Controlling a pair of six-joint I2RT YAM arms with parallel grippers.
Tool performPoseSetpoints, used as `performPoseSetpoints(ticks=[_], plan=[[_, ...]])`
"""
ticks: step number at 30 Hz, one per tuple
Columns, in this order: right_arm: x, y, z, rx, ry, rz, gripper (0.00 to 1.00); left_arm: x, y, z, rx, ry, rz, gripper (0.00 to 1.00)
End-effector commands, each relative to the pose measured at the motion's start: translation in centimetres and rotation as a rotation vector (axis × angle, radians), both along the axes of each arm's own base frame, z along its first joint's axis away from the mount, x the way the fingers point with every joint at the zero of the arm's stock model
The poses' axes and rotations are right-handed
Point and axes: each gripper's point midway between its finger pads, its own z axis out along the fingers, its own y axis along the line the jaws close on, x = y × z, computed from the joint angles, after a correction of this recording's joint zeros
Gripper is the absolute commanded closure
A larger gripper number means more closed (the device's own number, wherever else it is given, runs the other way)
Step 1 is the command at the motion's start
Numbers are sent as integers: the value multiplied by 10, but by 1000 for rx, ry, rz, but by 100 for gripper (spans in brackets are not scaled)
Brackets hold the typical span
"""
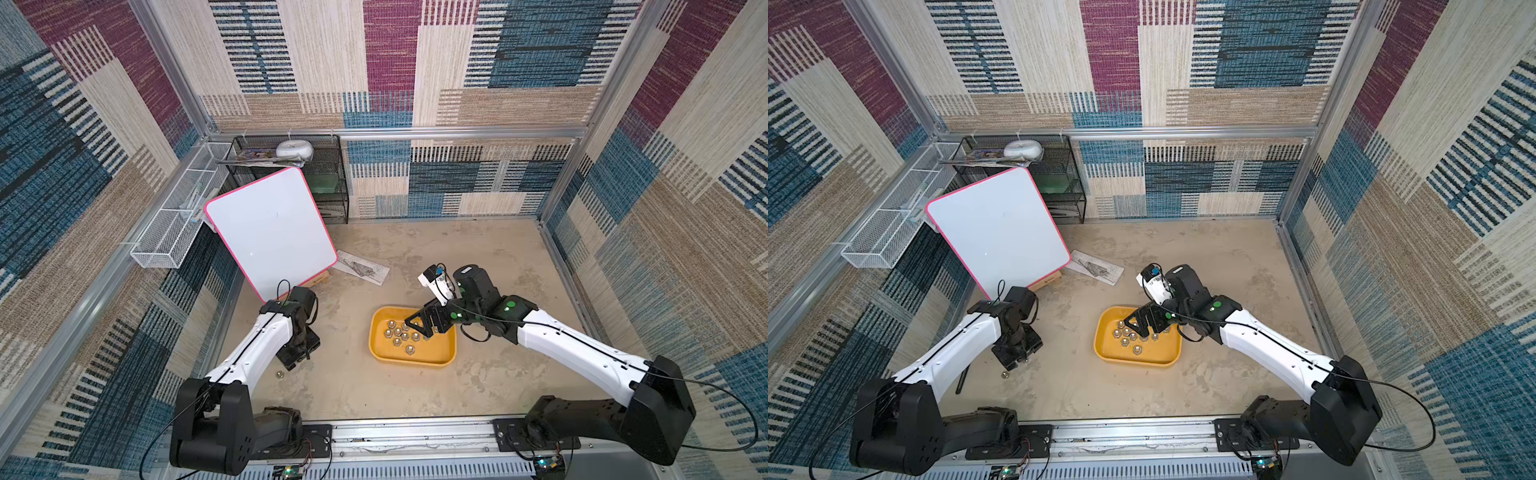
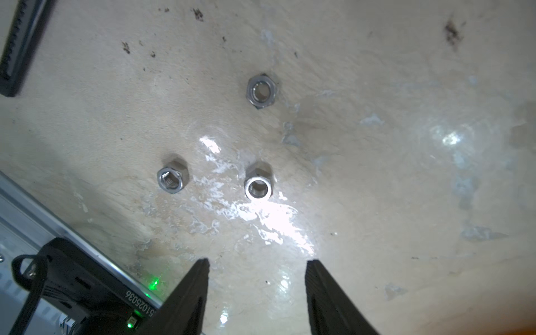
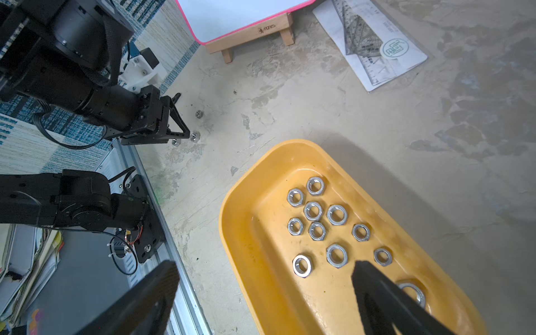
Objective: Put the nuts on the desktop into the storage box
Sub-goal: Pick up the nut from the center of the board.
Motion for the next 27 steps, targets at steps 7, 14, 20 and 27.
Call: performPoseSetpoints(ticks=[7, 14, 20, 27], plan=[[4, 6, 1, -5, -10, 18, 1, 12, 9, -24, -20, 3, -29, 45], [6, 5, -1, -17, -4, 9, 1, 15, 10, -38, -24, 18, -34, 48], [5, 5, -3, -24, 4, 6, 1, 15, 14, -45, -20, 30, -41, 54], [6, 5, -2, -26, 5, -1, 1, 14, 14, -46, -19, 18, -37, 68]])
